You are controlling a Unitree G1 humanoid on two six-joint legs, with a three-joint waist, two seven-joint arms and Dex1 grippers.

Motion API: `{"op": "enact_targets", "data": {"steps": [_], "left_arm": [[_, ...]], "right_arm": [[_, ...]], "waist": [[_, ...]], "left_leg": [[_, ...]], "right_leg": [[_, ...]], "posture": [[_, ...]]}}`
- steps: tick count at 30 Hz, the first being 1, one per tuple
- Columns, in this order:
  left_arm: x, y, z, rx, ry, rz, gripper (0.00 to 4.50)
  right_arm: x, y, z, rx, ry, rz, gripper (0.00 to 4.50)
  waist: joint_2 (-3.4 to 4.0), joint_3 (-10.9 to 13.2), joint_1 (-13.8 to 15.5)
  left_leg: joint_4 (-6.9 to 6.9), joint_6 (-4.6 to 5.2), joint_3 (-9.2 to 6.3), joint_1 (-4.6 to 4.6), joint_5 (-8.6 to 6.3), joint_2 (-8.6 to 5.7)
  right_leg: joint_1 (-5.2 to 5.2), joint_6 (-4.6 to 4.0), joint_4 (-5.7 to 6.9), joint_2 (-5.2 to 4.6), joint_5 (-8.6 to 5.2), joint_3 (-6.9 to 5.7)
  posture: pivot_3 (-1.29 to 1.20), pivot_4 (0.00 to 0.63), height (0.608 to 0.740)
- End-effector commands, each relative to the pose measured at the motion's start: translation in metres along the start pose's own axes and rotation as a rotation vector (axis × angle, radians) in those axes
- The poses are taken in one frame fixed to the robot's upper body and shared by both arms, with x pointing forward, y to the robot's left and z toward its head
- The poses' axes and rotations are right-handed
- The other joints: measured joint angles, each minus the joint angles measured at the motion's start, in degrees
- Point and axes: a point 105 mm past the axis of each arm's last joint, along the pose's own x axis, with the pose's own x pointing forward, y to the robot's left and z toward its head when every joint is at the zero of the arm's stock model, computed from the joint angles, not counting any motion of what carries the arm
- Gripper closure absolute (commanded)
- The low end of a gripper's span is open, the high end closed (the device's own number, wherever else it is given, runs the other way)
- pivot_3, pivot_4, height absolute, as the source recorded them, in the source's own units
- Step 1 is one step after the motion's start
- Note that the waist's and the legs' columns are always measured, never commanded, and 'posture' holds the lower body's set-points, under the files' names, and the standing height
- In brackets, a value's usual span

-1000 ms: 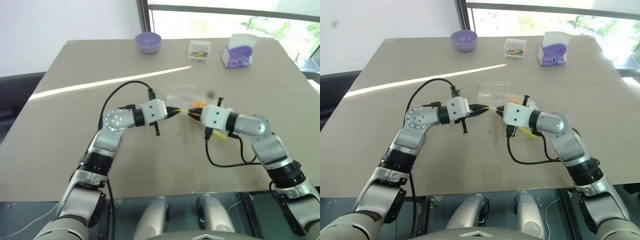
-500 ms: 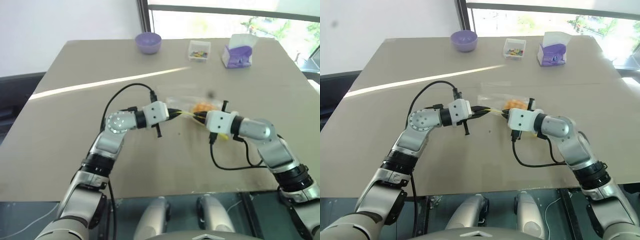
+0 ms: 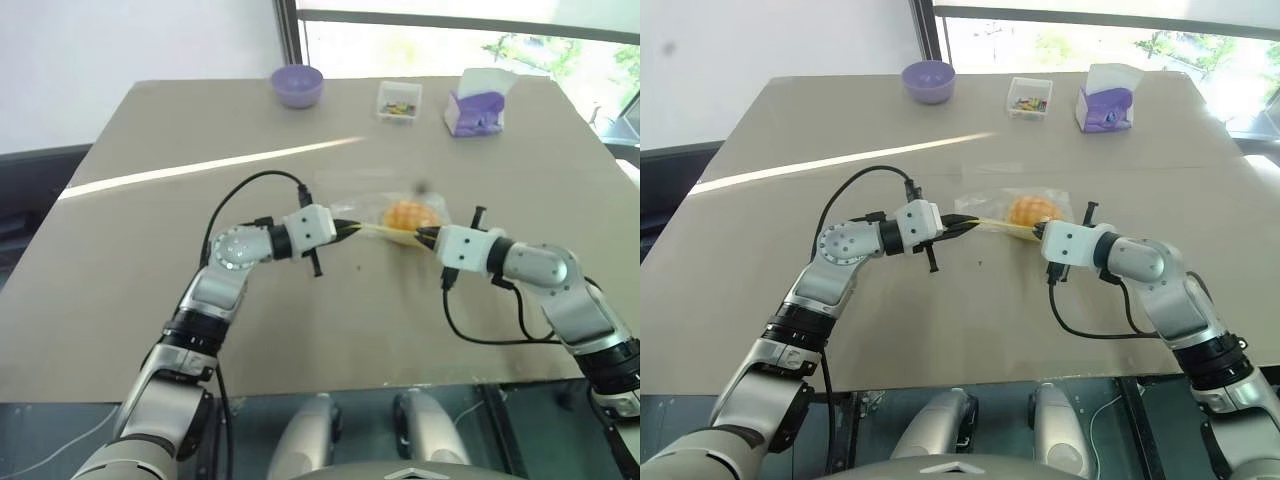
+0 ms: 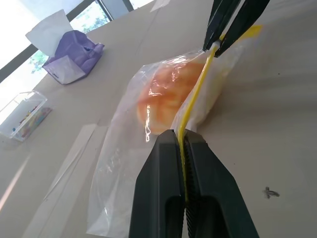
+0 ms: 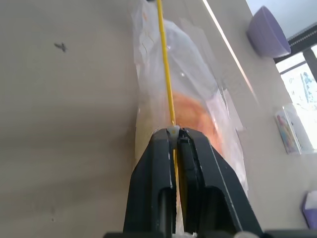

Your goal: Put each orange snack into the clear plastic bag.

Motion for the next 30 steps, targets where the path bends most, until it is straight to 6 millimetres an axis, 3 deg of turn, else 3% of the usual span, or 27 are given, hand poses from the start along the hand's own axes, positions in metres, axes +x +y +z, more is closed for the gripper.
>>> {"op": "enact_targets", "data": {"steps": [1,12,30], "left_arm": [[-0.016,0.017,-0.004,-0.003,0.019,0.092,4.43],[-0.017,0.018,-0.006,-0.010,0.024,0.100,4.43],[-0.022,0.022,-0.010,-0.008,0.037,0.115,4.43]], "right_arm": [[-0.021,-0.016,-0.027,0.025,0.116,-0.072,4.50],[-0.041,-0.017,-0.057,0.019,0.234,-0.088,4.50],[-0.054,-0.017,-0.080,0.025,0.319,-0.088,4.50]], "waist": [[0.00,0.00,0.03],[0.00,0.00,0.03],[0.00,0.00,0.05]], "left_leg": [[0.00,0.00,0.00,0.00,0.00,0.00],[0.01,0.01,0.03,0.01,0.00,0.00],[0.02,0.01,0.05,0.02,0.00,0.00]], "right_leg": [[0.00,0.00,0.00,0.00,0.00,0.00],[0.01,0.00,0.02,0.00,0.00,0.02],[0.00,0.00,0.03,-0.01,0.00,0.04]], "posture": [[0.00,0.150,0.740],[0.00,0.150,0.740],[0.00,0.150,0.740]]}}
